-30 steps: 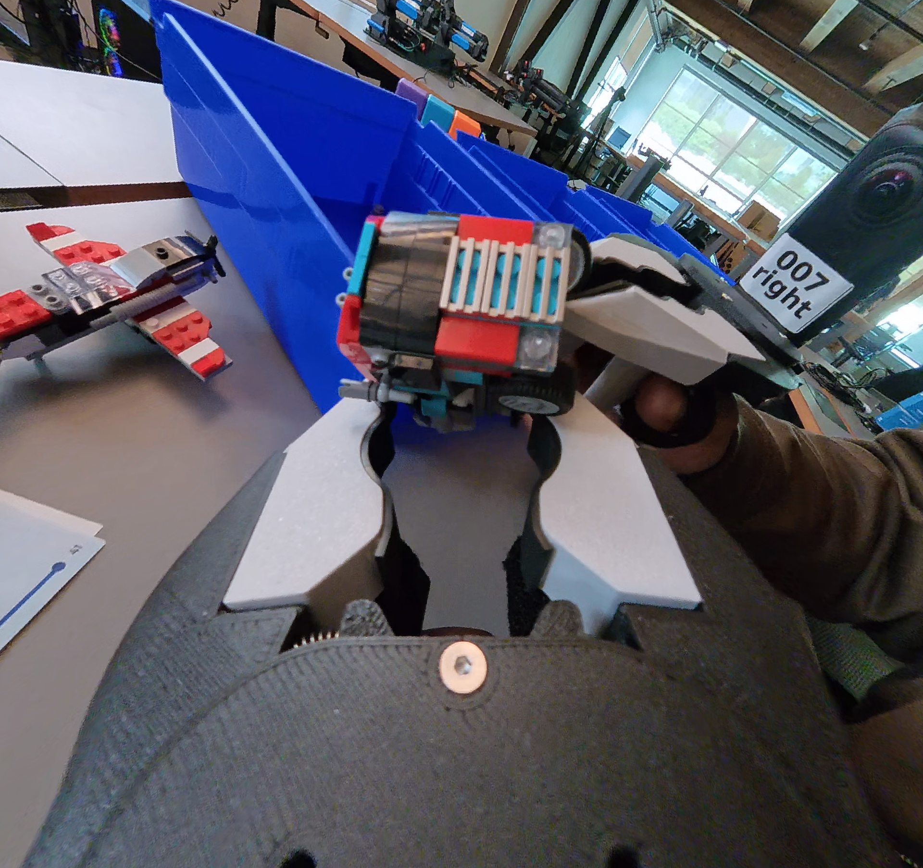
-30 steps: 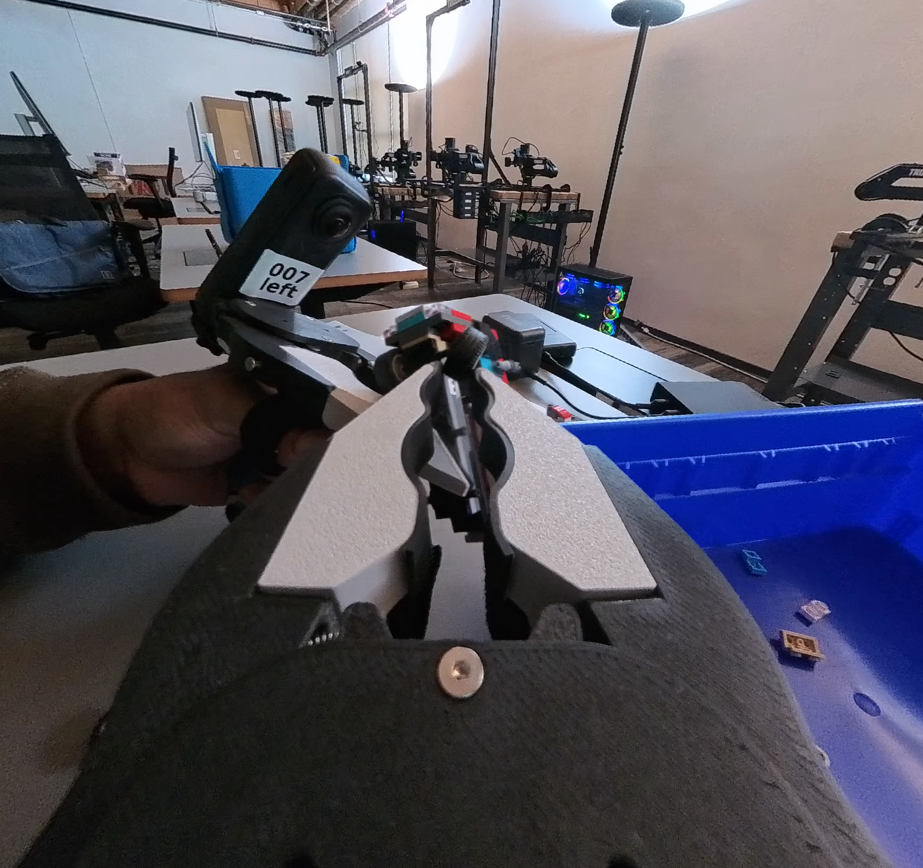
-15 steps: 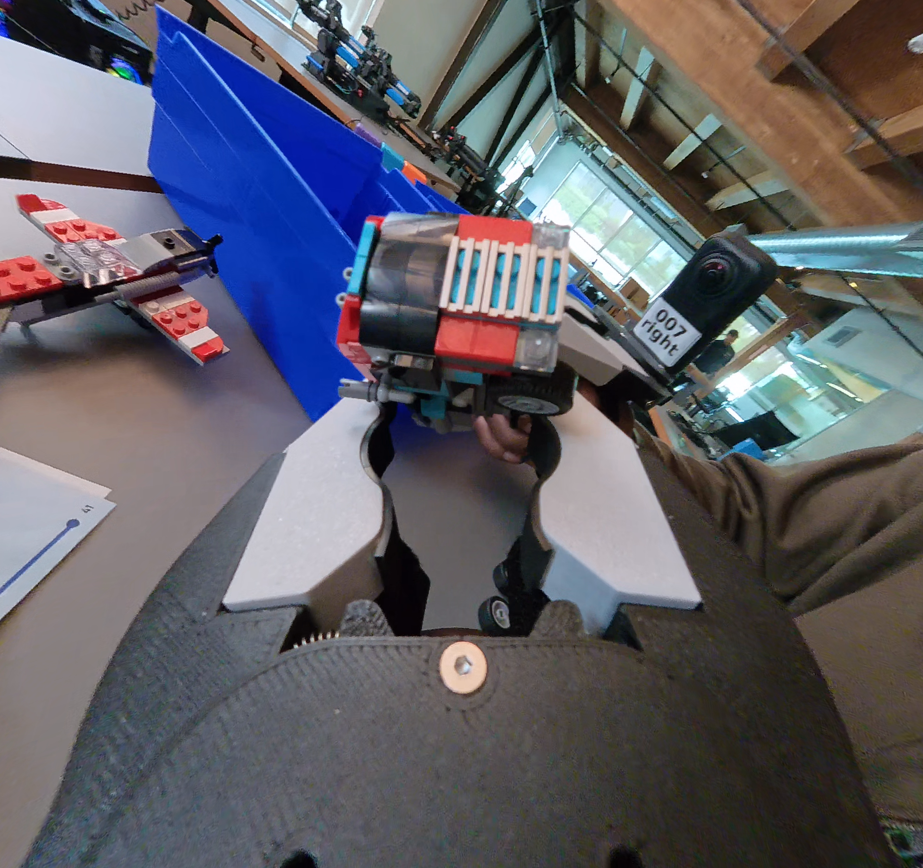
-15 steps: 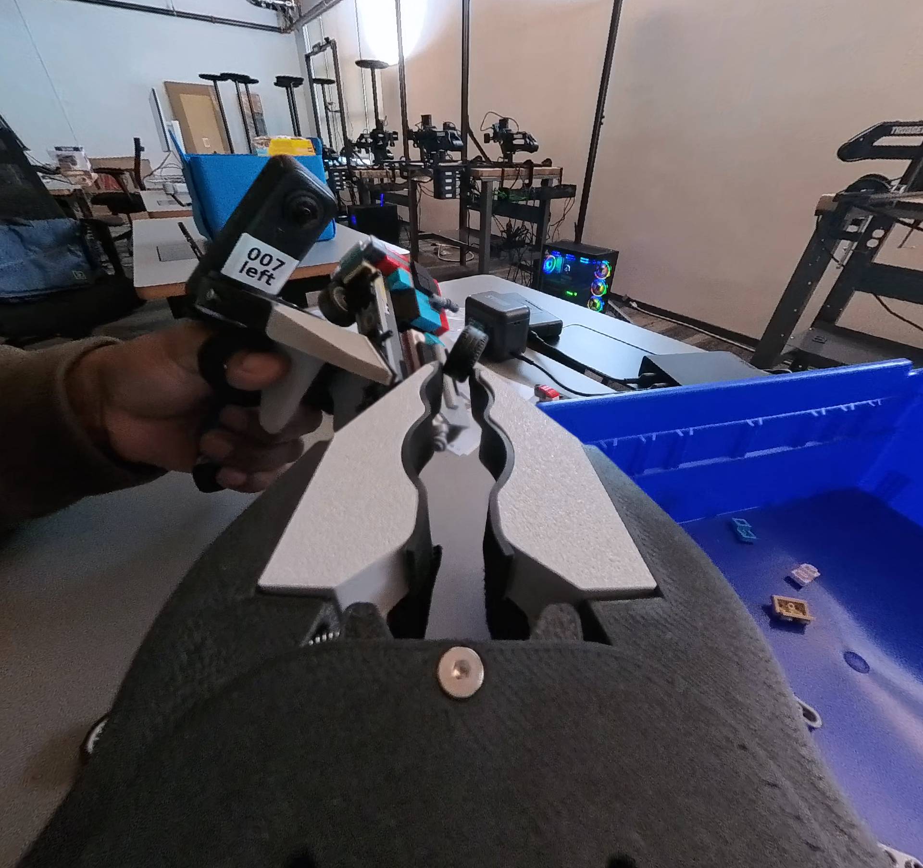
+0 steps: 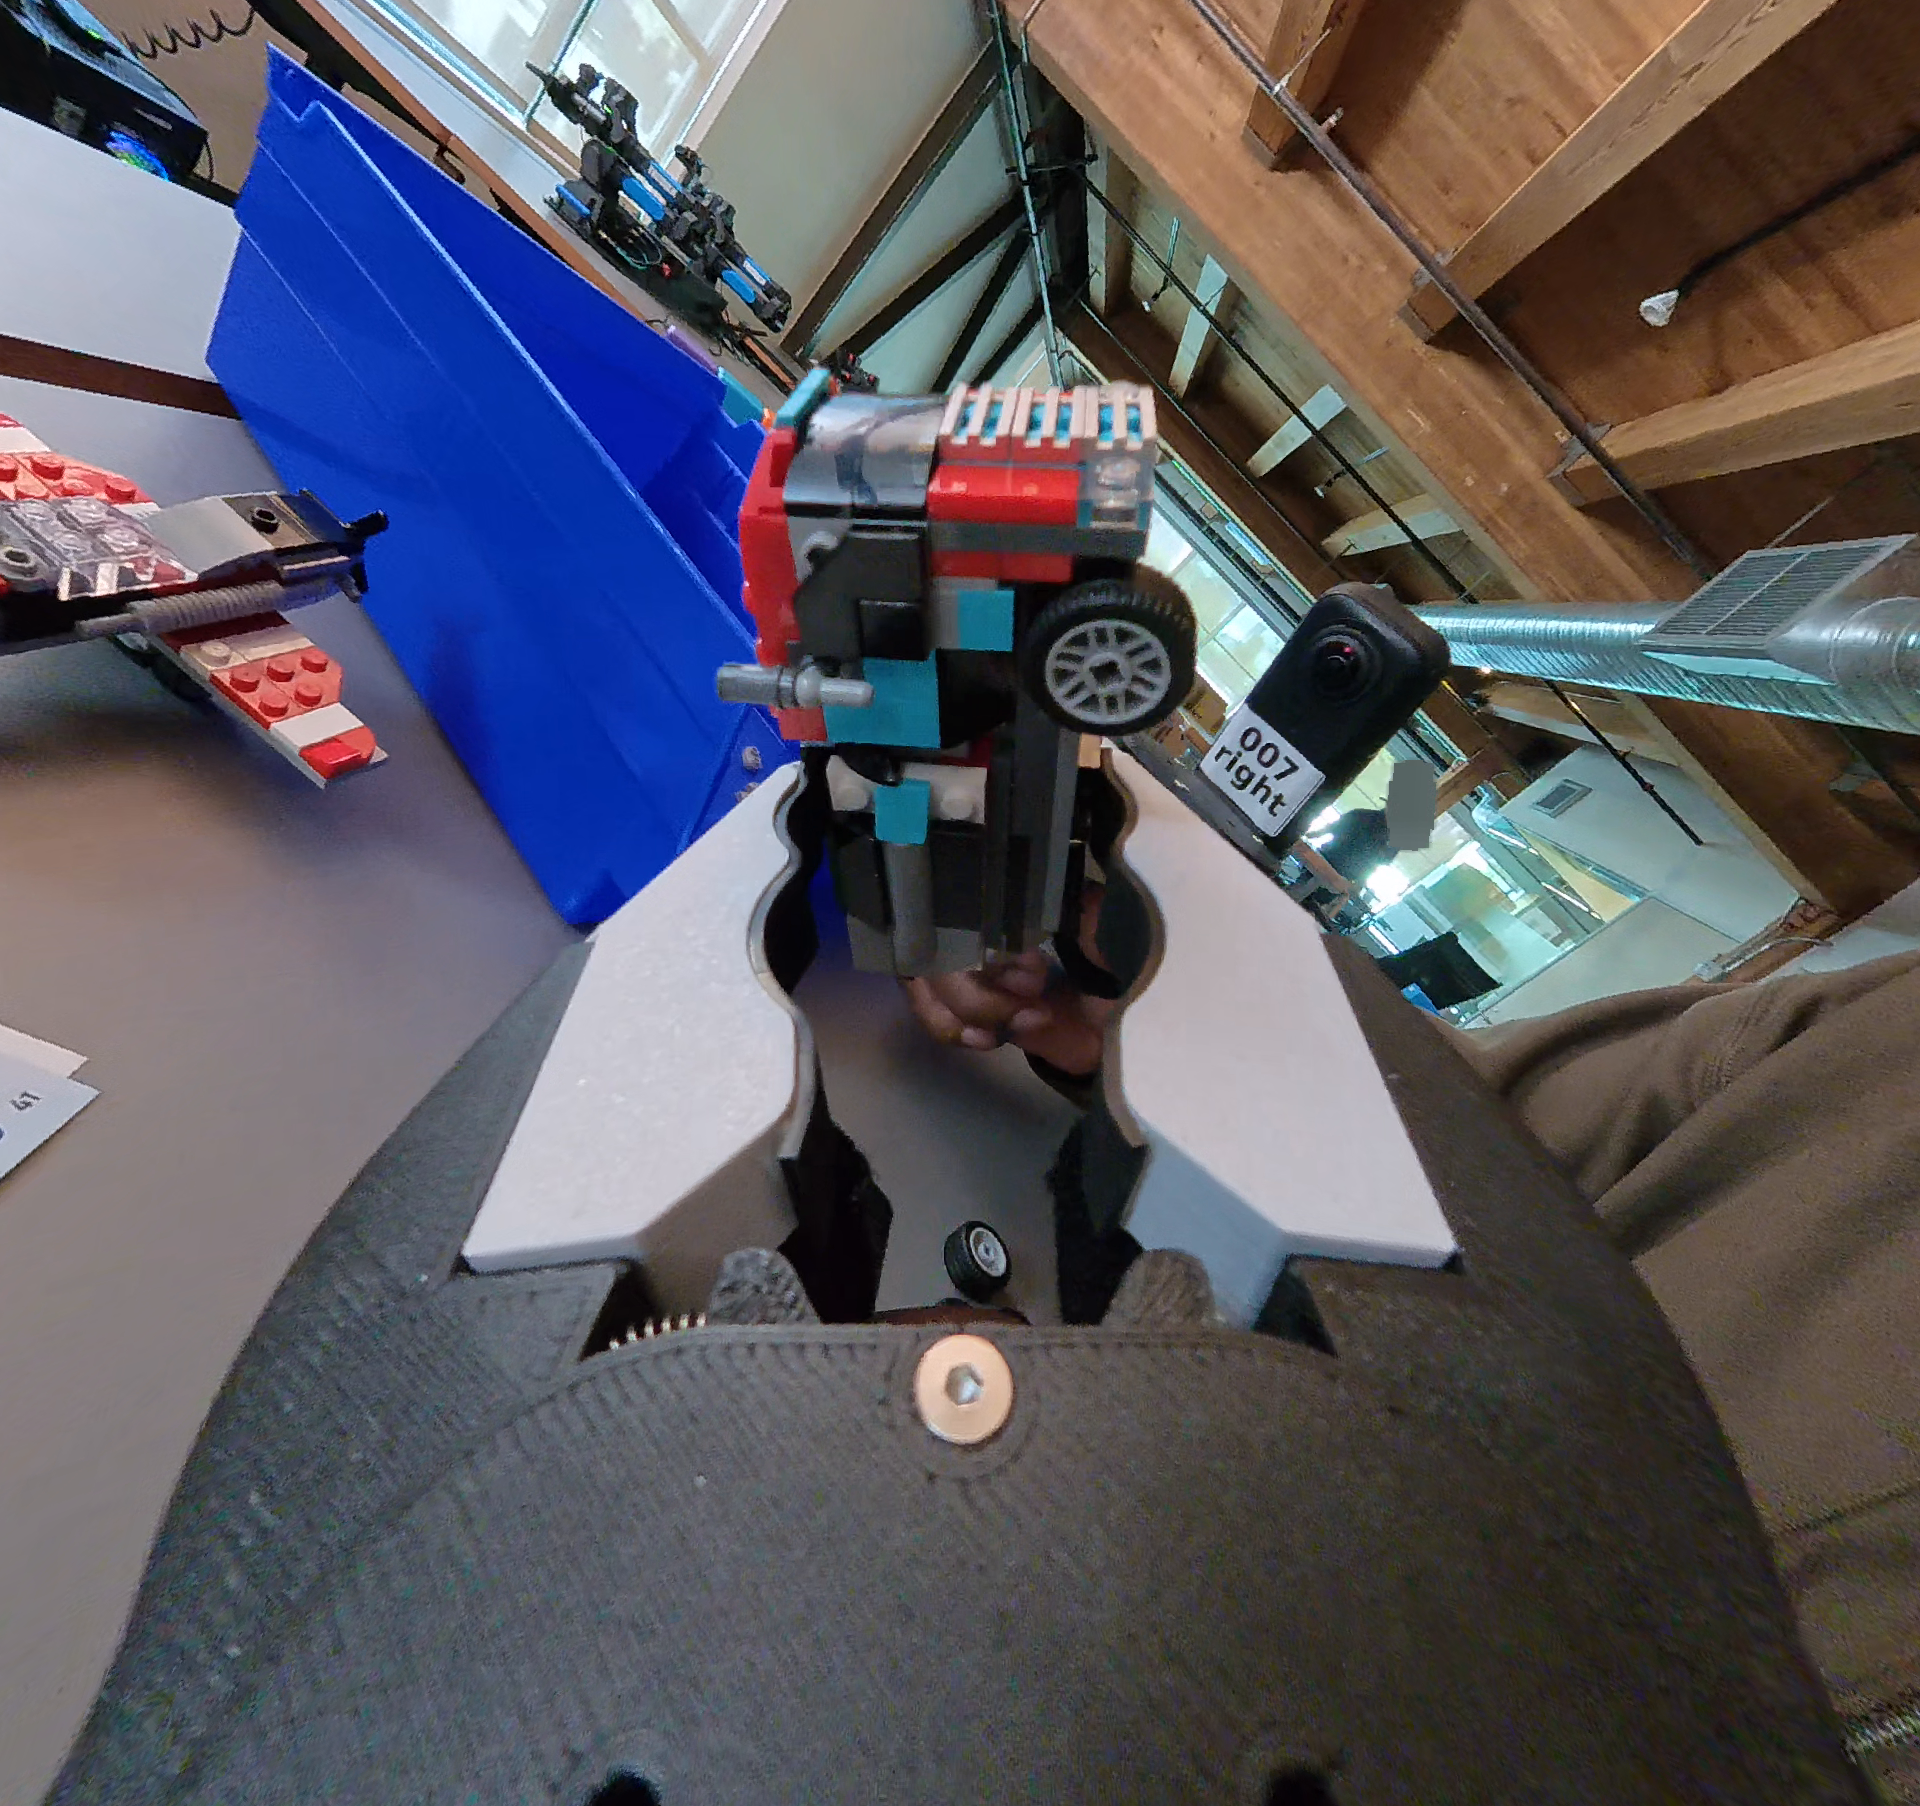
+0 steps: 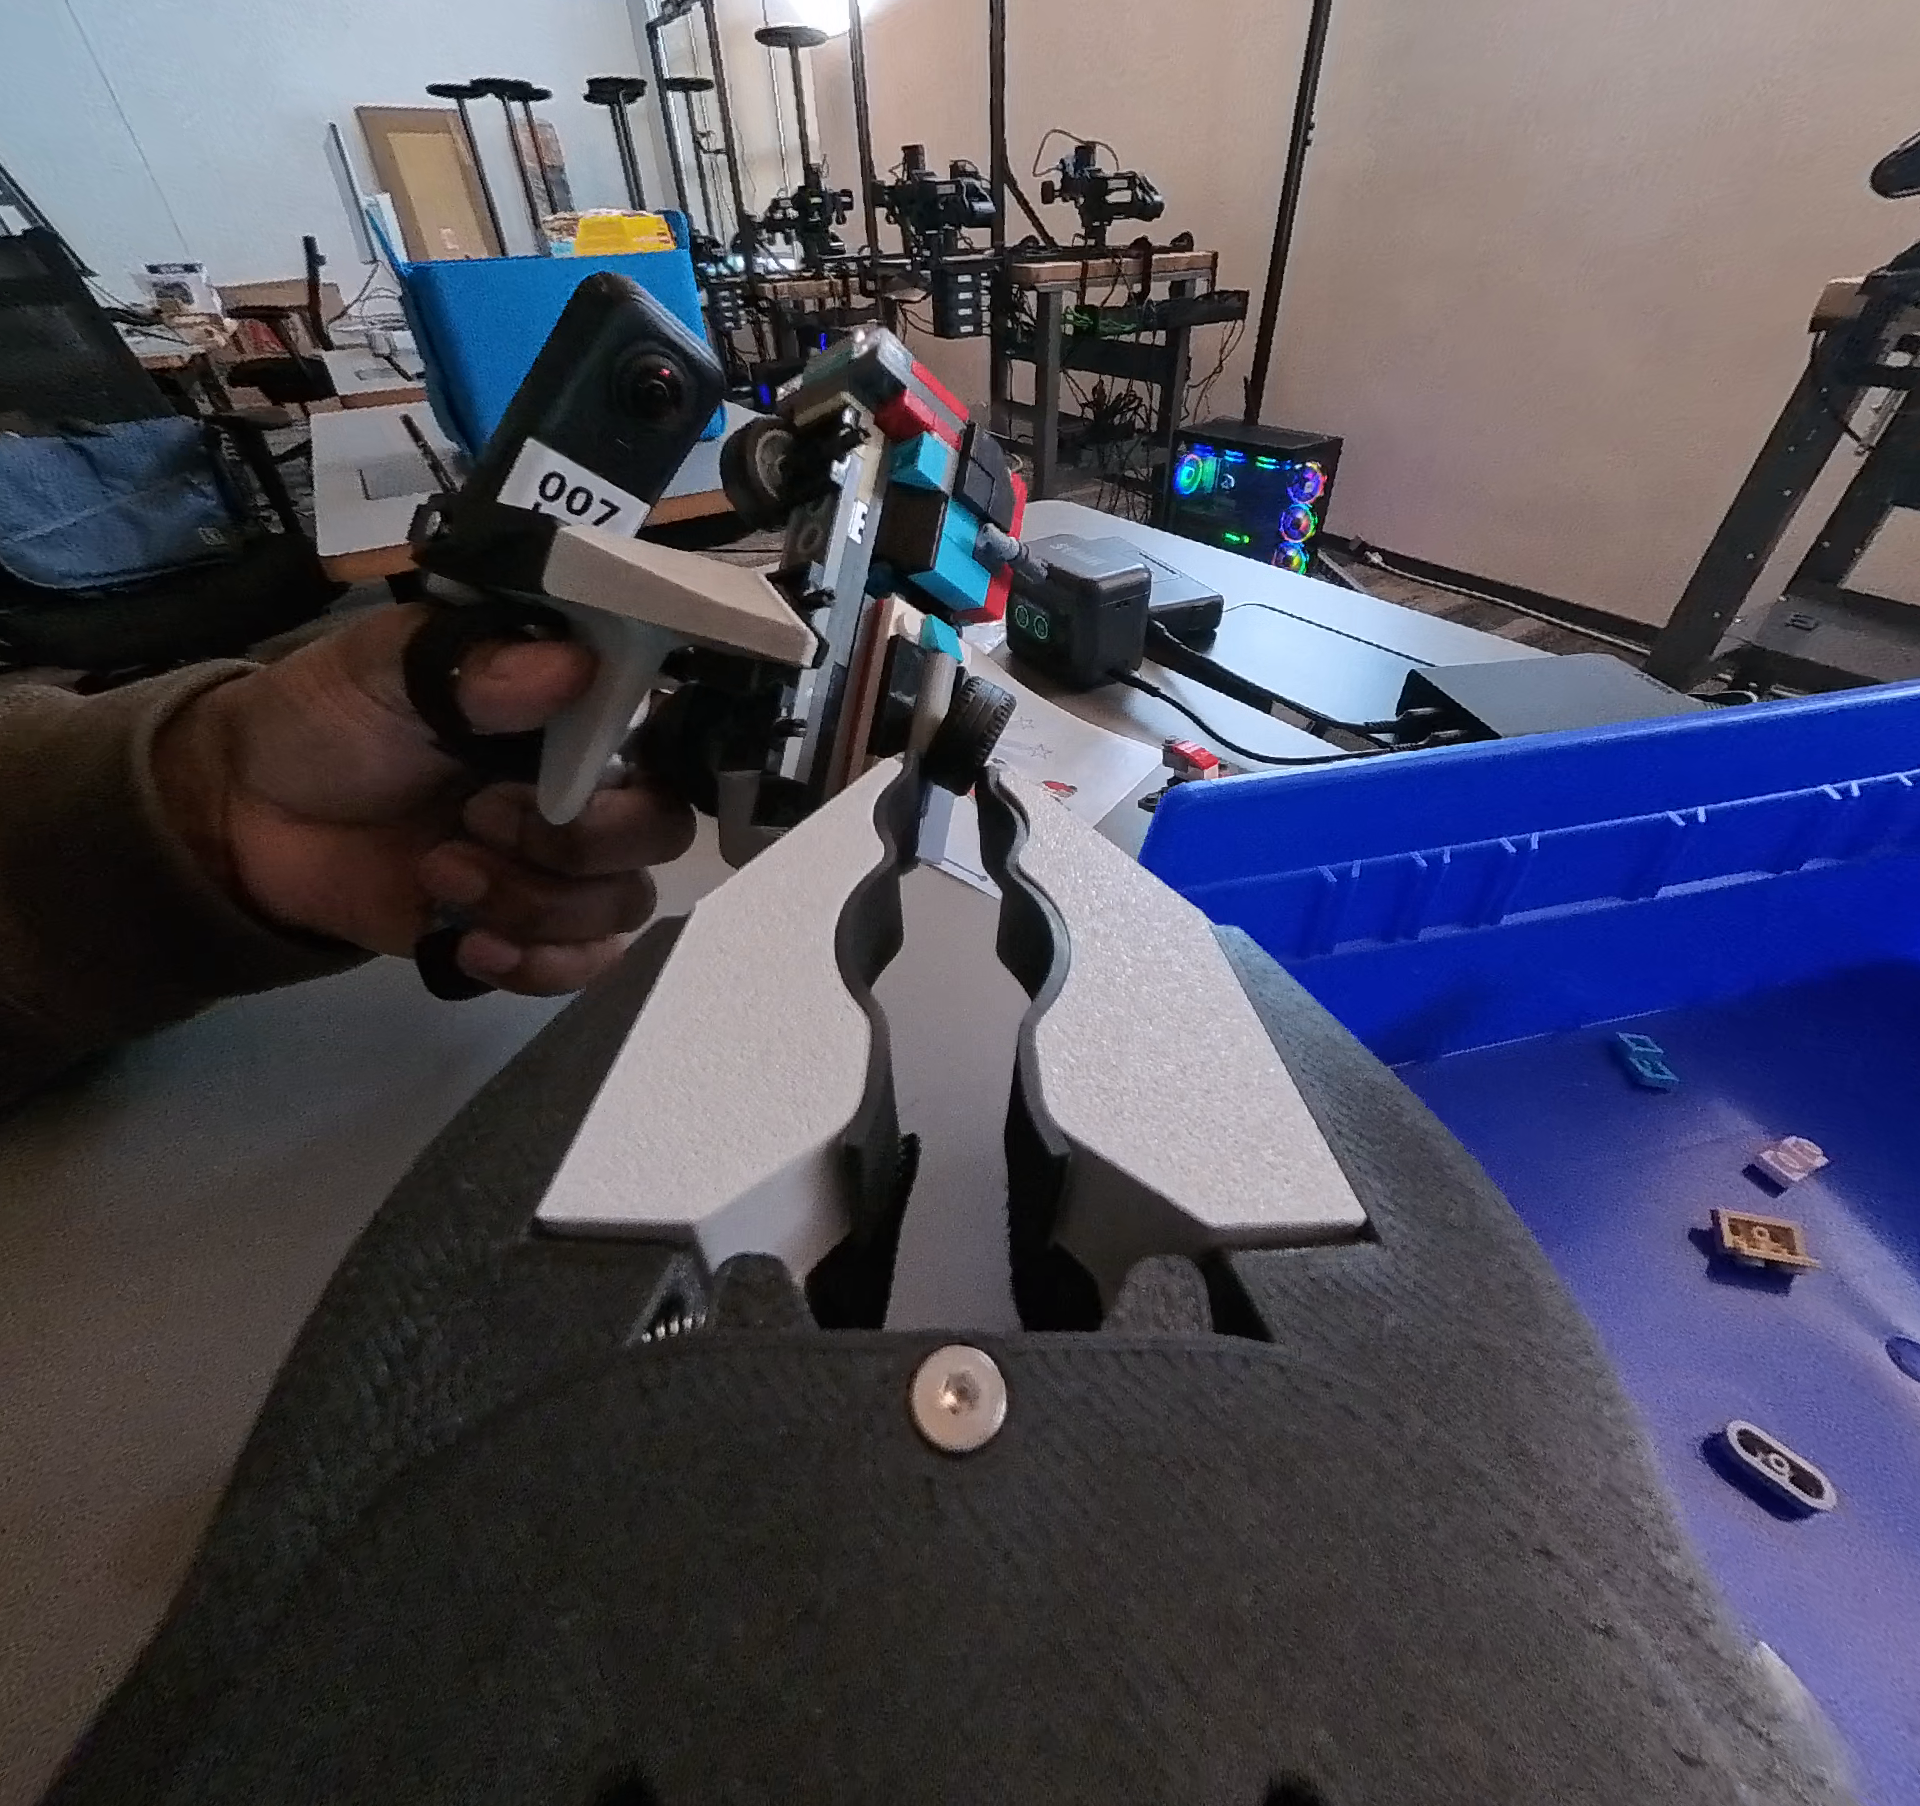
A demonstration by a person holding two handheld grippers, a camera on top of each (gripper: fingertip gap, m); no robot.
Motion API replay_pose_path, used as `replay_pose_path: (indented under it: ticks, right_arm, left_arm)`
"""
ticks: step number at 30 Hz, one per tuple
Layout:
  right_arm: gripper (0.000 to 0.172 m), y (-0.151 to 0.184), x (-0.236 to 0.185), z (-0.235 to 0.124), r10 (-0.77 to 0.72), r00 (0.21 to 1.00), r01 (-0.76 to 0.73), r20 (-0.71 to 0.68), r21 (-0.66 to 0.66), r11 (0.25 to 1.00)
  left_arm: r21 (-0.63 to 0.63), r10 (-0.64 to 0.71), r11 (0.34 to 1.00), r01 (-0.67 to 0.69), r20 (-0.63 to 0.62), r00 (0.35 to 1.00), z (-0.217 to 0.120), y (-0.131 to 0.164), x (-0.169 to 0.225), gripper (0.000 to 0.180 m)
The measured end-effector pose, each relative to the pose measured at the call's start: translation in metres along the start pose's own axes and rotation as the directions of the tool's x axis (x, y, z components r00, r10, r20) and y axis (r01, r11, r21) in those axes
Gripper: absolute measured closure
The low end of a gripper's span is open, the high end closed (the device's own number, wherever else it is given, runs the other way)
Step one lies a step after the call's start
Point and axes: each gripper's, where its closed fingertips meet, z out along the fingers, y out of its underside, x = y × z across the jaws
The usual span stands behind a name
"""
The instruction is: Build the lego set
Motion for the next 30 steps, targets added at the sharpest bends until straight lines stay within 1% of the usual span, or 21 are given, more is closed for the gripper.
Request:
replay_pose_path:
  ticks: [3, 5, 9, 11, 17, 21, 30]
  right_arm:
    - [0.160, 0.002, 0.001, 0.000, 0.007, 1.000, -0.007, -0.008, -0.006, 1.000]
    - [0.160, 0.003, 0.003, 0.001, -0.002, 1.000, 0.002, -0.023, -0.019, 1.000]
    - [0.160, -0.001, 0.011, -0.002, 0.013, 0.997, -0.014, -0.070, -0.018, 1.000]
    - [0.160, -0.003, 0.010, -0.003, 0.045, 0.997, -0.046, -0.064, -0.014, 0.999]
    - [0.160, -0.005, 0.008, -0.004, 0.075, 0.995, -0.076, -0.066, -0.023, 0.997]
    - [0.160, -0.008, 0.009, -0.005, 0.079, 0.995, -0.080, -0.061, -0.019, 0.997]
    - [0.160, -0.009, 0.004, -0.005, 0.033, 0.999, -0.034, -0.026, -0.020, 0.999]
  left_arm:
    - [0.010, 0.011, 1.000, -0.011, 0.018, 1.000, 0.000, 0.000, -0.002, 0.128]
    - [-0.003, 0.059, 0.998, -0.059, 0.078, 0.995, 0.000, 0.000, -0.008, 0.127]
    - [-0.102, 0.185, 0.981, -0.165, 0.239, 0.953, -0.003, 0.006, -0.024, 0.127]
    - [-0.155, 0.235, 0.968, -0.197, 0.284, 0.930, -0.003, 0.011, -0.029, 0.127]
    - [-0.263, 0.327, 0.930, -0.256, 0.276, 0.904, 0.007, 0.028, -0.026, 0.127]
    - [-0.310, 0.392, 0.901, -0.303, 0.288, 0.874, 0.008, 0.032, -0.026, 0.127]
    - [-0.339, 0.424, 0.887, -0.314, 0.325, 0.845, 0.004, 0.030, -0.030, 0.126]
